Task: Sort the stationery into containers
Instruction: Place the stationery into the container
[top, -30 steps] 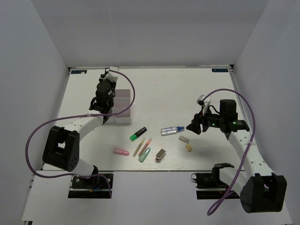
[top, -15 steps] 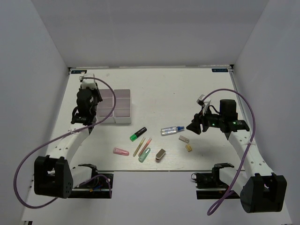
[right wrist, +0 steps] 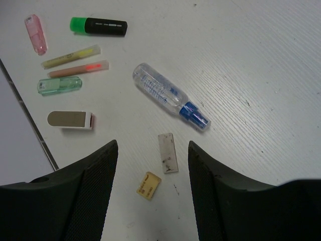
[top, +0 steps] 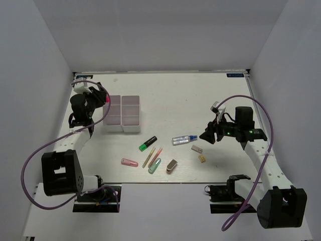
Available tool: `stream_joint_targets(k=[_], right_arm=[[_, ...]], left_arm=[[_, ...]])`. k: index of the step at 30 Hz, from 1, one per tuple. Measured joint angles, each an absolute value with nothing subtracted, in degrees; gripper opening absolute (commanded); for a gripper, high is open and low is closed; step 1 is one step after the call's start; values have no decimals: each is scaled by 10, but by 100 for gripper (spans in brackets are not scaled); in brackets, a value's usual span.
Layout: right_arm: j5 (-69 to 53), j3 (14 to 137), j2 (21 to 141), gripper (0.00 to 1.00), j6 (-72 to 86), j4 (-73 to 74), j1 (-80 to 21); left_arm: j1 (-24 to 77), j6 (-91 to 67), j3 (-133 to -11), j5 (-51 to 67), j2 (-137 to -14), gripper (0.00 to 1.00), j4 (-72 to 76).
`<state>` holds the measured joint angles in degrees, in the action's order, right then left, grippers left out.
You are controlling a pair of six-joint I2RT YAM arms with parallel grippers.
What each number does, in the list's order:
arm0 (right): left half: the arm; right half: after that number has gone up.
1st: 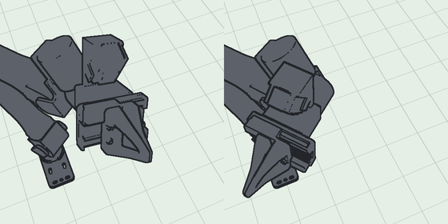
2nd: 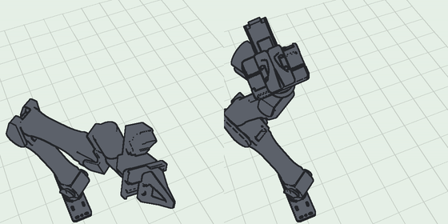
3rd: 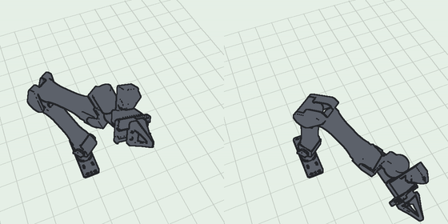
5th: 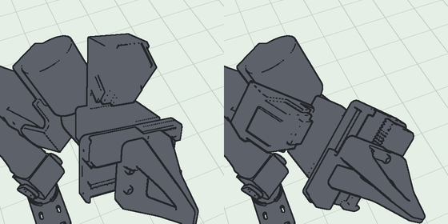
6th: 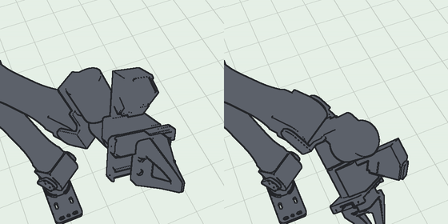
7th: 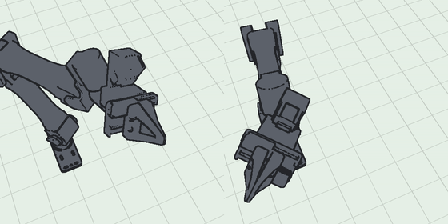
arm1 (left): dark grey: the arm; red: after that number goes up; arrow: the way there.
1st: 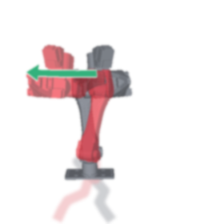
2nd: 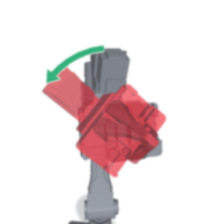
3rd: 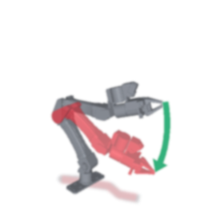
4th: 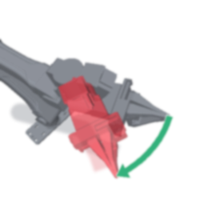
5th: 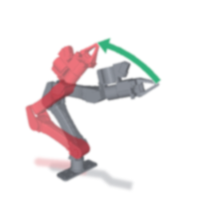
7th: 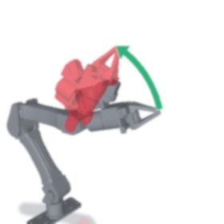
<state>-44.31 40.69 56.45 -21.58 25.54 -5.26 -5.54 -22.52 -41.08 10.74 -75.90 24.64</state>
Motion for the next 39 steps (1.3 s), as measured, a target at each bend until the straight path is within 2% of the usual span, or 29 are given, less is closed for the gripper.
stream_joint_targets(k=[9,15,22,39], right_arm=[[-443,407,564,61,-219,256,-53],[-444,407,567,61,-223,256,-53],[-443,407,574,61,-229,256,-53],[-443,407,579,61,-231,260,-53]], left_arm=[[-43,-215,-399,146,-769,0,341],[-17,-167,-336,122,-780,0,435],[6,-123,-333,94,-800,0,509],[29,-76,-334,65,-870,0,563]])
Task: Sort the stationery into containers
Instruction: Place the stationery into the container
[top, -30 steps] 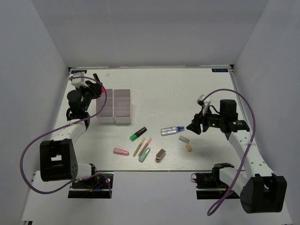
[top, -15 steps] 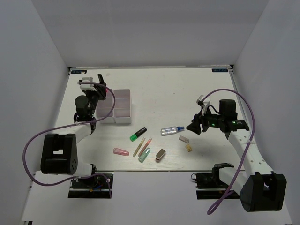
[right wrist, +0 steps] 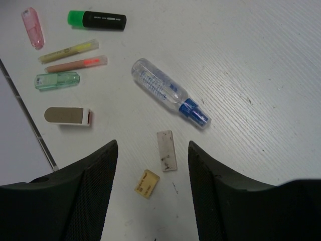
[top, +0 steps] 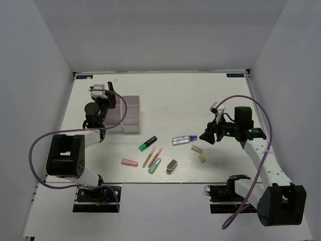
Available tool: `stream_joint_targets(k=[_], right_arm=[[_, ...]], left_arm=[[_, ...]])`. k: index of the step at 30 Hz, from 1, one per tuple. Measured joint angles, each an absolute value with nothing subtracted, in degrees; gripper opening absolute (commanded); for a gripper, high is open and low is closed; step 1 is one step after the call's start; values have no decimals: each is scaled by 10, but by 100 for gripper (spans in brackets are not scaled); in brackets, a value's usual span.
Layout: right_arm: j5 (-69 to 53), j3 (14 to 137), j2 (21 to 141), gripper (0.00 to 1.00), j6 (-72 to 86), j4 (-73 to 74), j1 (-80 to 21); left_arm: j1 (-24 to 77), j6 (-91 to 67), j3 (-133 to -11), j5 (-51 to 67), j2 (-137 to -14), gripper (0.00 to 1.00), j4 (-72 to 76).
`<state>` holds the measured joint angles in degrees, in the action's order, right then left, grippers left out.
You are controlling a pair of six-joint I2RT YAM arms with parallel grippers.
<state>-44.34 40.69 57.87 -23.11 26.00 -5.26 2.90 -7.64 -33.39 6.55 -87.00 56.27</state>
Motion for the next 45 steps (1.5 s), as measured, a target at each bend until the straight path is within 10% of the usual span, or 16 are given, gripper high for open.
stream_joint_targets(k=[45], right_arm=[[-443,407,590,61,-245,271,-53]], left_arm=[[32,-39,-323,23,-926,0,609]])
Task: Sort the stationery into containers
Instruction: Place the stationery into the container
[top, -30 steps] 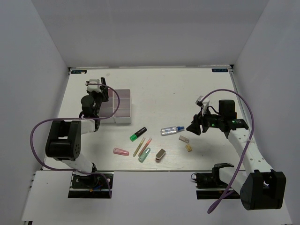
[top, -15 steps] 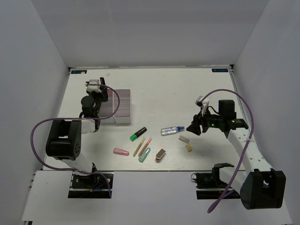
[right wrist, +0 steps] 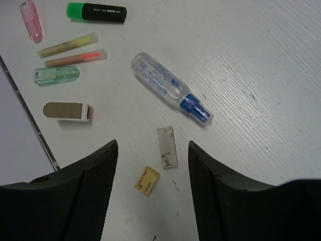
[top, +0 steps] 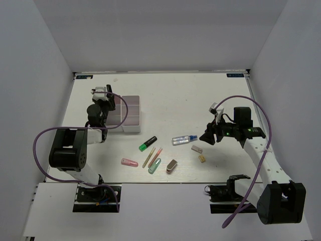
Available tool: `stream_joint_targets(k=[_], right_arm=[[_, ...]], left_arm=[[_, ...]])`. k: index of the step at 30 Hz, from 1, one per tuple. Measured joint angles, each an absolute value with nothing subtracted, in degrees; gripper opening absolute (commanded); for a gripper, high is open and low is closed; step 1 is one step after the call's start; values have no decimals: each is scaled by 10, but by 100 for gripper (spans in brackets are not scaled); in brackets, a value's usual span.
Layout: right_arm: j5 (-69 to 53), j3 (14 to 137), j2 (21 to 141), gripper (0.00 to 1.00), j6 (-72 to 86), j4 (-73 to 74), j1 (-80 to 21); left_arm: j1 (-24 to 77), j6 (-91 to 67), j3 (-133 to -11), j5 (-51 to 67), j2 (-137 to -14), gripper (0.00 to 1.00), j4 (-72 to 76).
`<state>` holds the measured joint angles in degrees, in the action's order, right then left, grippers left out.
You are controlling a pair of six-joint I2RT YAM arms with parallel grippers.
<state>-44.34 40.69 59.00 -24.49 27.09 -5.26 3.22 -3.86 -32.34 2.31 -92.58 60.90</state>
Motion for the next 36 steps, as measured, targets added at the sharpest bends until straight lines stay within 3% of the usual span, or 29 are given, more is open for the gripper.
stream_joint_targets(k=[5,8,11,13,16,29,34,36], right_arm=[[-443,407,590,61,-245,271,-53],[-443,407,590,61,-245,271,-53],[-443,407,590,61,-245,271,-53],[-443,407,590,61,-246,271,-53],[-443,407,590,62,-246,271,-53],[-443,407,590,62,-247,273,-53],[-444,407,589,62,-247,274,-53],[-444,407,588,62,-247,274,-53]], left_arm=[[32,-39,-323,20,-928,0,614],[32,-39,-322,19,-934,11,615],[32,-39,-320,19,-934,14,617],[32,-39,-315,19,-934,26,618],[32,-39,-306,18,-934,31,617],[36,-33,-303,10,-897,72,592],[41,-29,-303,5,-856,73,565],[44,-30,-303,-3,-836,63,549]])
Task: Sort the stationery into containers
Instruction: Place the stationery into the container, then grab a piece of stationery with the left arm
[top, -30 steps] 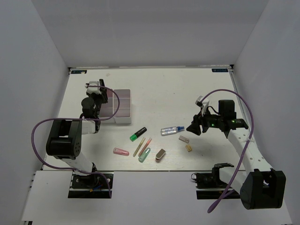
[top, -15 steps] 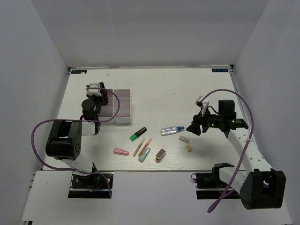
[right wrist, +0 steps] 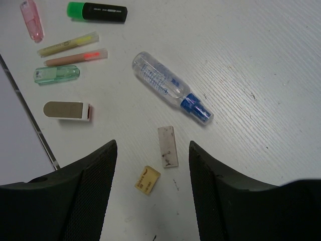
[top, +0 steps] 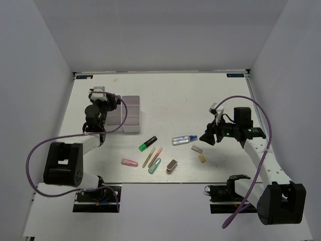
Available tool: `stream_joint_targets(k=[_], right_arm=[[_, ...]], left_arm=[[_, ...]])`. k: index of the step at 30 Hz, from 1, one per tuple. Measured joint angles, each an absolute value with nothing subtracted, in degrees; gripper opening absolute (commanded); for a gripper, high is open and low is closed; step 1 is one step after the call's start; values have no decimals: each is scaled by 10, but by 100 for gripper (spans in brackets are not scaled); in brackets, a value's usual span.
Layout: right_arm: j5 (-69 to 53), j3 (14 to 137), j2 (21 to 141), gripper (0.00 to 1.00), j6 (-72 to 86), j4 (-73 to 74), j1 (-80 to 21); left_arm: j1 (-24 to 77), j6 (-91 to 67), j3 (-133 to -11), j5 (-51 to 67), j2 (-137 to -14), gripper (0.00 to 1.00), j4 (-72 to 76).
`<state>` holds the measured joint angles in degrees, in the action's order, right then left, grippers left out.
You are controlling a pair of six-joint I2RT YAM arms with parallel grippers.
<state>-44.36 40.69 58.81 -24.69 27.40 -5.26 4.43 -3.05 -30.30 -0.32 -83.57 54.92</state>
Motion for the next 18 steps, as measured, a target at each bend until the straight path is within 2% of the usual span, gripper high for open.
stream_joint_targets(k=[2,3,5,6,7,8,9,10,12,13,15,16,17,18], right_arm=[[-444,407,586,62,-247,275,-53],[-444,407,585,44,-247,276,-53],[-445,407,583,10,-251,279,-53],[-447,408,583,0,-258,286,-53],[-451,410,585,0,-262,294,-53],[-455,416,588,10,-265,308,-53],[-462,424,594,80,-270,322,-53],[-467,432,601,91,-272,333,-53],[-484,448,618,91,-293,352,-53],[-494,455,626,91,-301,363,-53],[-512,464,639,82,-318,382,-53],[-518,465,642,58,-326,389,-53],[-523,465,644,41,-337,394,-53],[-528,465,645,29,-342,403,-53]], left_arm=[[50,-30,-312,-14,-800,49,490],[58,-30,-324,-21,-769,32,433],[79,-37,-373,-22,-721,21,303],[96,-40,-417,-13,-708,19,228],[116,-44,-475,1,-702,20,136],[140,-40,-540,24,-707,28,52],[169,-34,-603,41,-718,44,-23],[198,-22,-657,59,-733,50,-89],[263,-1,-743,81,-766,52,-209],[299,12,-772,83,-786,56,-267],[356,37,-789,82,-824,63,-356],[380,48,-787,81,-845,63,-398],[396,55,-783,81,-867,63,-432],[408,61,-778,81,-890,77,-463]])
